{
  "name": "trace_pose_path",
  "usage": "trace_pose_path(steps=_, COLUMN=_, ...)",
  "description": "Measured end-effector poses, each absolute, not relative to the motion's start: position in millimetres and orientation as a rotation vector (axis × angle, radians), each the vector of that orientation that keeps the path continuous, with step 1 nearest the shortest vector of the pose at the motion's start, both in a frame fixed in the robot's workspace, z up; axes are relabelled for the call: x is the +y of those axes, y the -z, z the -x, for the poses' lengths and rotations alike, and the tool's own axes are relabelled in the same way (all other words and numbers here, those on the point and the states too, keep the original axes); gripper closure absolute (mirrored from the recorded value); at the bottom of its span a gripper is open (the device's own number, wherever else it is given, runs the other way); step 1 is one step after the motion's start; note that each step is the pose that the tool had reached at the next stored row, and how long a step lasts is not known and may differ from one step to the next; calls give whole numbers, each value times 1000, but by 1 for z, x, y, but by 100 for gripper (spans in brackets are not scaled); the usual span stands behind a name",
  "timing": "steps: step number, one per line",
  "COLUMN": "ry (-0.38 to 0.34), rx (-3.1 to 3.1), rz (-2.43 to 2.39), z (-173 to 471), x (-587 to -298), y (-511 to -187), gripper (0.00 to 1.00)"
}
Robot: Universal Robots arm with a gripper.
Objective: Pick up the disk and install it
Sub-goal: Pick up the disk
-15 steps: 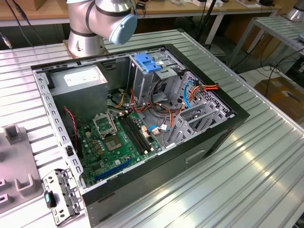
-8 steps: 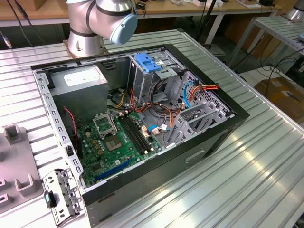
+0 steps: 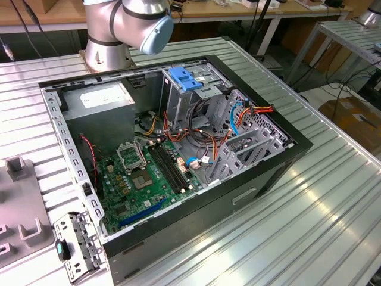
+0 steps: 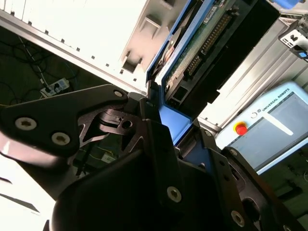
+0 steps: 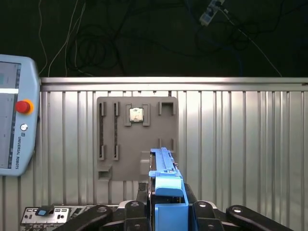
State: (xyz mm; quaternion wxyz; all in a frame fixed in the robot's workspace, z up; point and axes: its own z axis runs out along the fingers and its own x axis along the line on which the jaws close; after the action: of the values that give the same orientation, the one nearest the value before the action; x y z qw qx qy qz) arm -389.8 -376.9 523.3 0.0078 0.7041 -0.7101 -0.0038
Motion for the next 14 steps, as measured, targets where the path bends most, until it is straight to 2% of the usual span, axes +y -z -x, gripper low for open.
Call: trace_pose_path(steps=14, ry=30, rx=-2211, rz=-2193, z=312, x=-379, y=-523, gripper=63)
